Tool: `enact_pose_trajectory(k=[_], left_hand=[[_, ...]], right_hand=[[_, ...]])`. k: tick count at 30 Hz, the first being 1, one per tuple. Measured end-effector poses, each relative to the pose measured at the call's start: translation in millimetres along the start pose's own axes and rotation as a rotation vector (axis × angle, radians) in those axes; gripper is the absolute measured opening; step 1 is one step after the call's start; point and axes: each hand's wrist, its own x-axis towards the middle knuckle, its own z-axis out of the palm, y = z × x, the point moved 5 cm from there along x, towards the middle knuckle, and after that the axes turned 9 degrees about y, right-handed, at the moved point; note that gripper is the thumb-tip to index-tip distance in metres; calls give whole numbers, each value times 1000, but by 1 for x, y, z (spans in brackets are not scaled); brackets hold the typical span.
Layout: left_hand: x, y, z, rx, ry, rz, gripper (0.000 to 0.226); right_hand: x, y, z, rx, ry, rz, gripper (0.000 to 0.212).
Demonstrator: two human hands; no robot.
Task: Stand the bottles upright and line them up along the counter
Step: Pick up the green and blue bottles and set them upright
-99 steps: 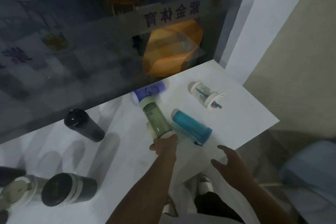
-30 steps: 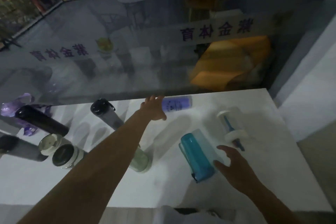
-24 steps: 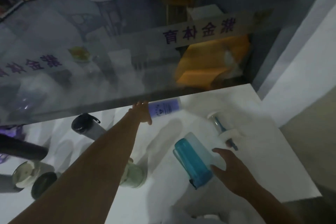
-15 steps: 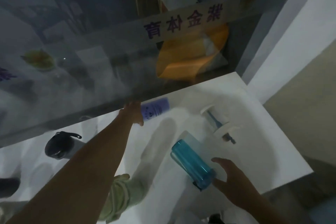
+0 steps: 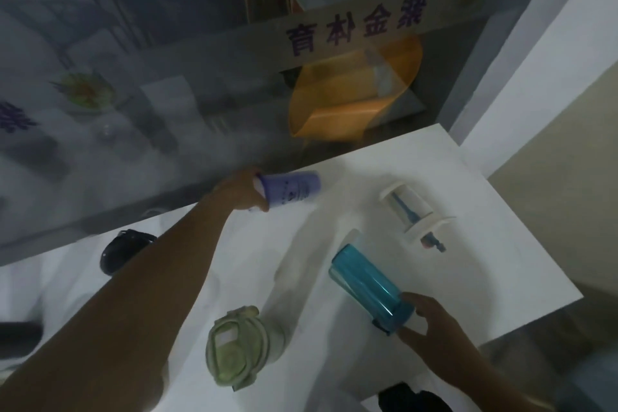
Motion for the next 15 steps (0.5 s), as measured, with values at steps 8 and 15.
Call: enact_pose_trajectory(k=[8,15], left_hand=[[-33,24,-40,-31,123,138,81],[-47,19,-30,38,116,127,78]], right_hand=[[16,-16,-8,-21,100,31,47],[18,-22,-16,-20,114,9,44]])
